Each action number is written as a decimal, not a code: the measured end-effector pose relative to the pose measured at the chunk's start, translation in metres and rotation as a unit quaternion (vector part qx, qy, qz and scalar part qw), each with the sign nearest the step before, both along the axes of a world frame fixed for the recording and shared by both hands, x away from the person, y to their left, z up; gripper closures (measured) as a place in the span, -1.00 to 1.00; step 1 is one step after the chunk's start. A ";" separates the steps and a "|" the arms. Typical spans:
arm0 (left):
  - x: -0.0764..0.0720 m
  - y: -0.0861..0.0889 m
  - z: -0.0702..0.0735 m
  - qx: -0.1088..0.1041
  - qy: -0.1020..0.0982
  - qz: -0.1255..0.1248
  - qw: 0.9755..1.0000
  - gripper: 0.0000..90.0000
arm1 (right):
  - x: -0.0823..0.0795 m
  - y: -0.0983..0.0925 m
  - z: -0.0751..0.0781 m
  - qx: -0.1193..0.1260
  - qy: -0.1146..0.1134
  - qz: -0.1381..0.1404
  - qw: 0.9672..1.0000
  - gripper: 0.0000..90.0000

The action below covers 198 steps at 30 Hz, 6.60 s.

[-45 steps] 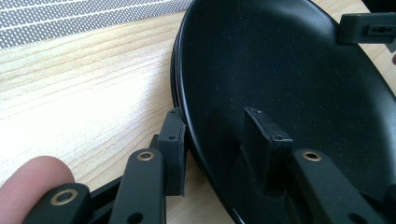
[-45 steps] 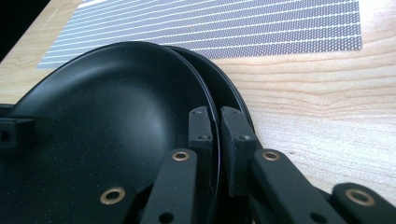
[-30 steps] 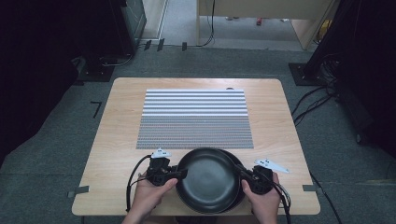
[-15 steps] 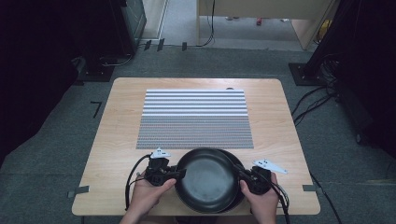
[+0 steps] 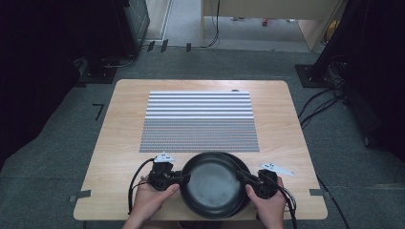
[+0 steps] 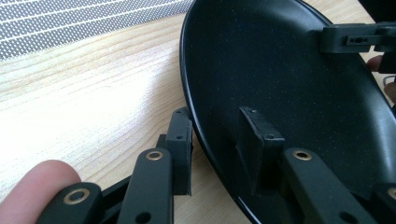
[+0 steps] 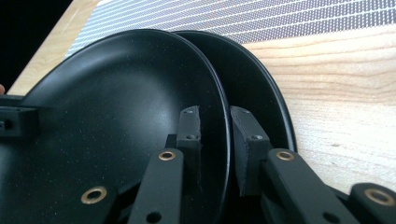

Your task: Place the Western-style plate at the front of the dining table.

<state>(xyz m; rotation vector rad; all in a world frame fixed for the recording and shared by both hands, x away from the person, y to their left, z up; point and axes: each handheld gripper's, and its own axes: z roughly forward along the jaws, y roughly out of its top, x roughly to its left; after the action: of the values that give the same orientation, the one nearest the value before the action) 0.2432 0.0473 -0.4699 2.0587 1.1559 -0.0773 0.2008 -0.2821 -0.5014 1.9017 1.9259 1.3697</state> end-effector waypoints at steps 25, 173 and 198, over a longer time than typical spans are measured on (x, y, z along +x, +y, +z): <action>-0.001 0.000 0.005 -0.048 0.015 0.031 0.998 0.60 | 0.000 -0.023 0.001 0.163 0.014 -0.047 0.985 0.87; 0.105 0.053 0.017 -0.007 -0.117 0.180 0.977 -0.70 | 0.119 -0.066 0.019 -0.052 -0.080 -0.057 0.994 -0.33; 0.030 0.099 0.014 0.003 -0.139 0.193 0.971 -0.79 | 0.042 -0.121 0.018 -0.073 -0.101 -0.066 0.990 -0.40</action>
<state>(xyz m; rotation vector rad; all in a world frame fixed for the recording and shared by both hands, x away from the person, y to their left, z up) 0.2736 0.1459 -0.4558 1.7449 1.3506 0.3926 0.2430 -0.4029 -0.4832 1.7170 1.7217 1.2905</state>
